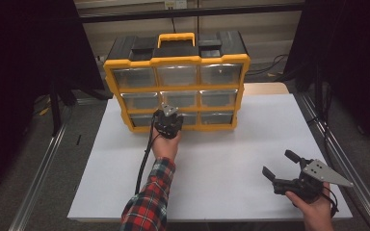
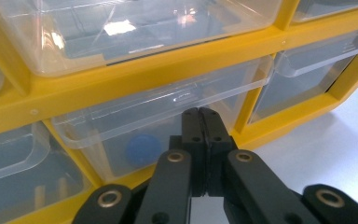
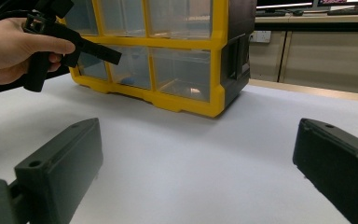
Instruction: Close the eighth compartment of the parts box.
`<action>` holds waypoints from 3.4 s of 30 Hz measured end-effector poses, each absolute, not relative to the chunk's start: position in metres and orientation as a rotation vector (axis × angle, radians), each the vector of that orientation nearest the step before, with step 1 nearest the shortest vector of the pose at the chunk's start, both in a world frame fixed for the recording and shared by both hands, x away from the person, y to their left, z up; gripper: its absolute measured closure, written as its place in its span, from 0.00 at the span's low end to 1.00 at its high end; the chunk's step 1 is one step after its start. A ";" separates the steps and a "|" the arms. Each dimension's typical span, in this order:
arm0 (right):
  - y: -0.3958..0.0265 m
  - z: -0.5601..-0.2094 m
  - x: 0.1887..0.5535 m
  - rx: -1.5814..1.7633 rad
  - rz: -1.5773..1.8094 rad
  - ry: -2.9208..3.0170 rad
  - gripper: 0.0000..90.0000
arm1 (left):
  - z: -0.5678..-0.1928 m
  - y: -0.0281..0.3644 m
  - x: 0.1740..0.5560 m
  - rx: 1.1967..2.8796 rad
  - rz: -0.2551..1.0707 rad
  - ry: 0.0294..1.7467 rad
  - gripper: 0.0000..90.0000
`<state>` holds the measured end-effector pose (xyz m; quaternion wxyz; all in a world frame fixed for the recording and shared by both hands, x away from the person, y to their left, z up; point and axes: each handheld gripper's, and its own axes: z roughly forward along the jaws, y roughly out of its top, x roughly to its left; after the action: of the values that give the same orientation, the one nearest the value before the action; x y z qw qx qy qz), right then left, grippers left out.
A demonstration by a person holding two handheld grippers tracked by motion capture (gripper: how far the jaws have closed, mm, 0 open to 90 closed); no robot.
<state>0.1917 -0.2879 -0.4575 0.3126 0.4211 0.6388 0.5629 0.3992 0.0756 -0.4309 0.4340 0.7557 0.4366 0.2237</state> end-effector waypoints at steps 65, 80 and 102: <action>-0.288 -0.459 0.188 1.109 1.470 1.693 0.01 | -0.432 0.112 0.345 1.723 0.484 0.994 0.04; -0.288 -0.459 0.188 1.112 1.473 1.695 0.01 | -0.438 0.130 0.329 1.693 0.494 0.970 0.03; -0.287 -0.459 0.188 1.106 1.476 1.694 0.01 | -0.443 0.156 0.310 1.671 0.509 0.926 0.03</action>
<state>0.1880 -0.2867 -0.4593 0.3134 0.4194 0.6423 0.5598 0.3102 0.1556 -0.4428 0.5499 0.7060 0.3911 0.2150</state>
